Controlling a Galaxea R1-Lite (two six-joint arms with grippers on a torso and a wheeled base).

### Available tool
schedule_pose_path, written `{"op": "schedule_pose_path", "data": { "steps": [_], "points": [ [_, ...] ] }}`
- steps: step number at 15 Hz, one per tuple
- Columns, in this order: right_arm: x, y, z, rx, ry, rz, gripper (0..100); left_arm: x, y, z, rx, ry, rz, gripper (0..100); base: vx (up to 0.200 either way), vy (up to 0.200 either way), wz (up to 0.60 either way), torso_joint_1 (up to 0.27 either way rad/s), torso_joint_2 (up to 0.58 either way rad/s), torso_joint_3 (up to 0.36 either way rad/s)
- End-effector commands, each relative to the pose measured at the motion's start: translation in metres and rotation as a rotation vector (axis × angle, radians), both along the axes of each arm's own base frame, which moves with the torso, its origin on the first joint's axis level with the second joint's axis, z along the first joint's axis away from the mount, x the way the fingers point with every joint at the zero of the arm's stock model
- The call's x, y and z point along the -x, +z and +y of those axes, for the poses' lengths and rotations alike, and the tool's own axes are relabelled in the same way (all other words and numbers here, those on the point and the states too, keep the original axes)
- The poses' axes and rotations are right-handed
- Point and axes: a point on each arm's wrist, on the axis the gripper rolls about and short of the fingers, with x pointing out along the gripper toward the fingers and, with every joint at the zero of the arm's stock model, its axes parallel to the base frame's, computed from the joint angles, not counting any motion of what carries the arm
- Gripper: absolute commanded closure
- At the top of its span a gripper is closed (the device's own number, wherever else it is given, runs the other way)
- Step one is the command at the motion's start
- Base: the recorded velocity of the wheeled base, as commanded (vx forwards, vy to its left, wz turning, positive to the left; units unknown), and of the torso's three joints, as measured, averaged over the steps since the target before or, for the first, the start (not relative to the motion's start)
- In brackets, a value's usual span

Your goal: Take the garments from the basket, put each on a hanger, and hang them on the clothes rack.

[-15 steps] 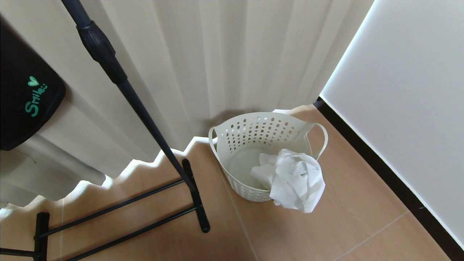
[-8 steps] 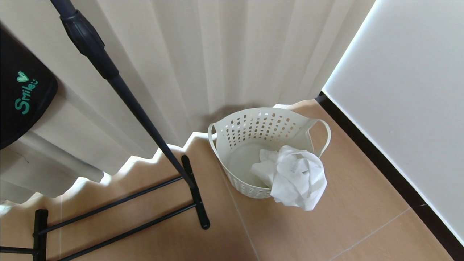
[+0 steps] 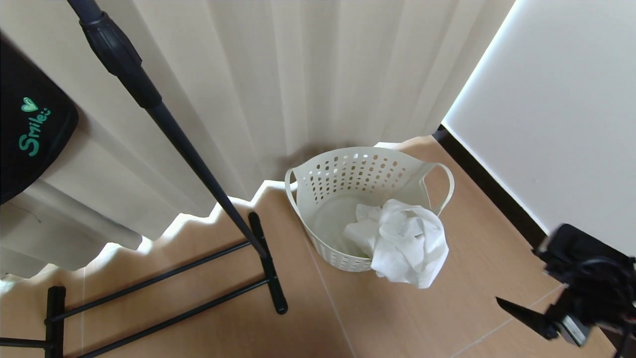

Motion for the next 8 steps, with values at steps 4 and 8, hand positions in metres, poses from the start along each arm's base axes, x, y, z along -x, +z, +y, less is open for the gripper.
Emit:
{"op": "schedule_pose_path", "data": {
  "steps": [4, 8],
  "points": [
    [-0.162, -0.023, 0.075, 0.366, -0.049, -0.01, 0, 0.0, 0.0, 0.0, 0.0, -0.001, -0.001, 0, 0.0, 0.0, 0.0, 0.0, 0.0, 0.0],
    [-0.19, -0.032, 0.082, 0.385, -0.124, -0.035, 0, 0.0, 0.0, 0.0, 0.0, -0.001, -0.001, 0, 0.0, 0.0, 0.0, 0.0, 0.0, 0.0]
  ]
}}
